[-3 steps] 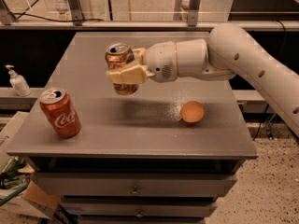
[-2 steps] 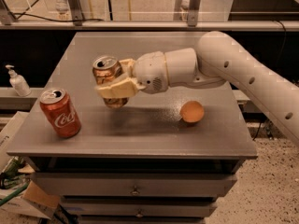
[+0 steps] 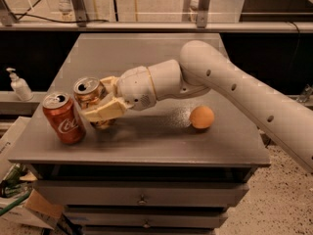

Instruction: Move orange can near coke can

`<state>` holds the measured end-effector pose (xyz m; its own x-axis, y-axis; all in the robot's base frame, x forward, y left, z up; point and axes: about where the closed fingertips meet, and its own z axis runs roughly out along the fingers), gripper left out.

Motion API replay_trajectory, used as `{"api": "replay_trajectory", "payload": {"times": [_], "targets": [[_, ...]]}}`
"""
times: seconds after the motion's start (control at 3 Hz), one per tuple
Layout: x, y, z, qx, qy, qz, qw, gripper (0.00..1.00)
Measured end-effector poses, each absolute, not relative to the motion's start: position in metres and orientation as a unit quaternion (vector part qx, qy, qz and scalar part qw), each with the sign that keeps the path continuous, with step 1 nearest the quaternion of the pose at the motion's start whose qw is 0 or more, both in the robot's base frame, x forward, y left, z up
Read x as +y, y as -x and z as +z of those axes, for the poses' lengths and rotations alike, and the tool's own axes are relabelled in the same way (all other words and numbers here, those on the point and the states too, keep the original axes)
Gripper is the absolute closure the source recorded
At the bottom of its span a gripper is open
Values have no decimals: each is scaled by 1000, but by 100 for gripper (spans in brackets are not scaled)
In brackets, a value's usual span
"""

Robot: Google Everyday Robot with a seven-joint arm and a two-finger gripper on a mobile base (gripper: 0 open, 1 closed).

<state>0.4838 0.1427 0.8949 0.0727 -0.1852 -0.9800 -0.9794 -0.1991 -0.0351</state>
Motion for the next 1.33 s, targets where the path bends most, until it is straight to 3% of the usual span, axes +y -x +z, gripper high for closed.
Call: {"api": "replay_trajectory", "payload": {"times": [0.67, 1.33], "targets": [[166, -484, 868, 453, 631, 500, 384, 100], [170, -485, 863, 448, 633, 506, 379, 59]]}}
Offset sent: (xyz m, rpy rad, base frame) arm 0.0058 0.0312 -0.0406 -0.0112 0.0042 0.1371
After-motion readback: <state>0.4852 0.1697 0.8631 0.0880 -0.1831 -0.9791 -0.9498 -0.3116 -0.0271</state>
